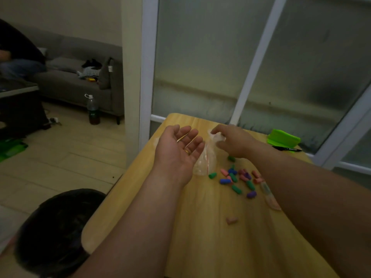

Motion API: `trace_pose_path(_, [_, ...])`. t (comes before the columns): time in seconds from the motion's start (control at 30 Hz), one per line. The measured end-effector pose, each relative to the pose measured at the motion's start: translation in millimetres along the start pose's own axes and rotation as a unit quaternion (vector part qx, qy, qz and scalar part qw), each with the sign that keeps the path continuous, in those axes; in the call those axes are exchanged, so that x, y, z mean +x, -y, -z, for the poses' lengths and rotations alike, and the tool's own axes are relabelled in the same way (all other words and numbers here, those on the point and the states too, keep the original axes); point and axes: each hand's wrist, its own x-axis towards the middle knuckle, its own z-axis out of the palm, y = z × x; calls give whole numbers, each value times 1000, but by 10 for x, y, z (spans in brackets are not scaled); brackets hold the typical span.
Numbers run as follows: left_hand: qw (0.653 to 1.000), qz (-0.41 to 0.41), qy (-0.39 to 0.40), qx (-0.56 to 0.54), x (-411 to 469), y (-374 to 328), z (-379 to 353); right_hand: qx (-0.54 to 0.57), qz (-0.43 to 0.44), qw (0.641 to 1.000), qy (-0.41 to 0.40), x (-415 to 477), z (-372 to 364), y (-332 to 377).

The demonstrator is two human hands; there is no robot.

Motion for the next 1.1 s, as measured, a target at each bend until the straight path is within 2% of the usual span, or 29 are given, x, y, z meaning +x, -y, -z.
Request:
trace_pose_path(0.13, [998,-4,8,59,-95,26,-32,102,-34,990,-92,-401,260,-70])
trace_pose_path(0.23, [993,-17,11,119,-218,76,-80,237,-62,958,-150,-917,355,25])
trace_pose_path(0.33, [982,-19,23,189,-354,160,-133,346,-101,918,-167,-1415,356,153])
trace_pose_path(0.5, [952,-3,73,298,-668,383,-241,429,-129,874,-187,-2045,344,297])
trace_pose_path(0.57, [943,-2,95,319,-756,464,-258,437,-119,872,-187,-2250,316,344])
trace_pose_path(0.77, [906,-15,150,395,-969,639,-200,376,-70,904,-189,-2616,211,392])
trace_pose_path(0.9, [873,-41,156,461,-1034,711,-155,377,-62,904,-191,-2694,224,370])
trace_pose_path(1.1, [862,4,227,454,-954,811,-173,366,-67,906,-201,-2671,171,263])
